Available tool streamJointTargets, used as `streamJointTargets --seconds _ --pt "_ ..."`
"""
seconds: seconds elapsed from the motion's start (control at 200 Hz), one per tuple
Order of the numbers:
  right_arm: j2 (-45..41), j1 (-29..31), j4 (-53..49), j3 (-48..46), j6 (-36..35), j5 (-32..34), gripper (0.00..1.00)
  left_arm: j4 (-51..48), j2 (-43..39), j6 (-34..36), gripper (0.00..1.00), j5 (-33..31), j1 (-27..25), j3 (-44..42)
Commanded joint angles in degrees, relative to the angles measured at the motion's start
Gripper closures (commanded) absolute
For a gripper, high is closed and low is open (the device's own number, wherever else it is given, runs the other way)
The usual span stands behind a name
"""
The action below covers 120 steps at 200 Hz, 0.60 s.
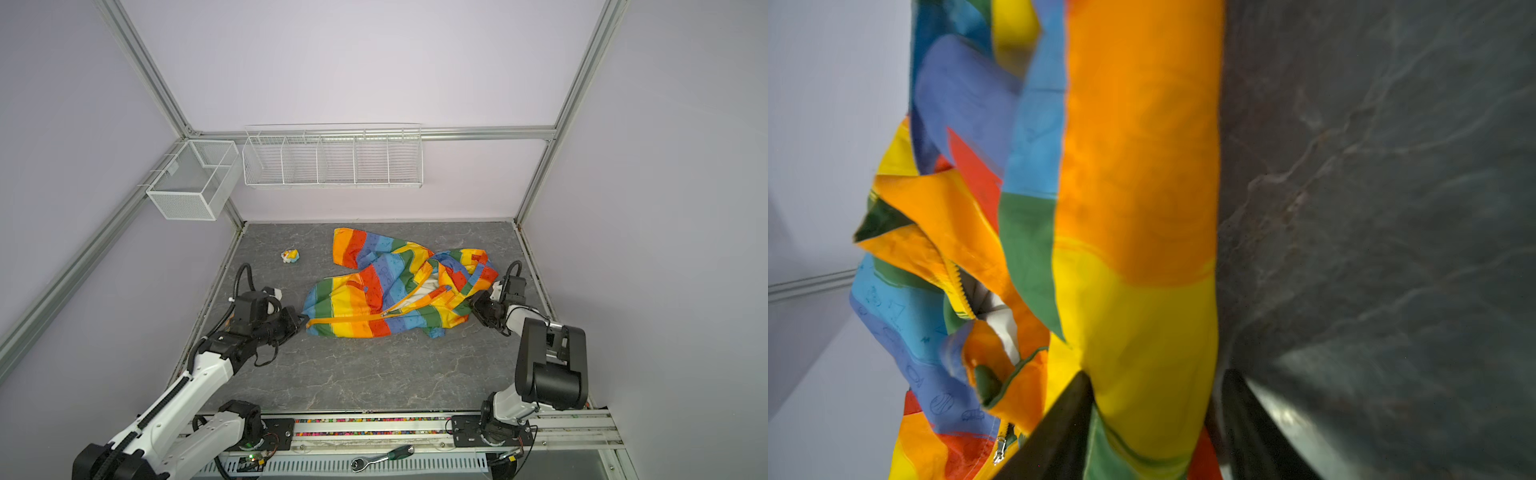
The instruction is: Zip up the jacket
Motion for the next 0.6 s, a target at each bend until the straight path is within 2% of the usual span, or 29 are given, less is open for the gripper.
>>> streamJointTargets --seconds 0.0,0.125,0.215,0.41,0.595 --pt "-8.0 0.3 -4.5 3.1 -3.6 5.8 0.37 1.8 -3.1 -3.7 1.0 -1.4 -0.1 -1.2" --pt "-13.0 4.5 -9.5 7.8 -5.7 10.0 0.32 1.7 -2.5 -3.3 1.0 -1.1 -0.1 -1.9" --pt "-11.7 9.7 -11.9 13.0 -7.1 10.8 0.32 2.0 -2.4 -3.2 1.0 -1.5 -0.1 -1.9" --pt "3.3 18.4 -11.9 23.7 -7.6 7.6 0.35 3.2 -1.2 -3.2 1.0 -1.6 -0.1 -2.0" --pt "19.4 20.5 -9.0 32.2 -6.0 4.6 0.35 4.7 0.0 -3.1 1.0 -1.3 -0.1 -2.6"
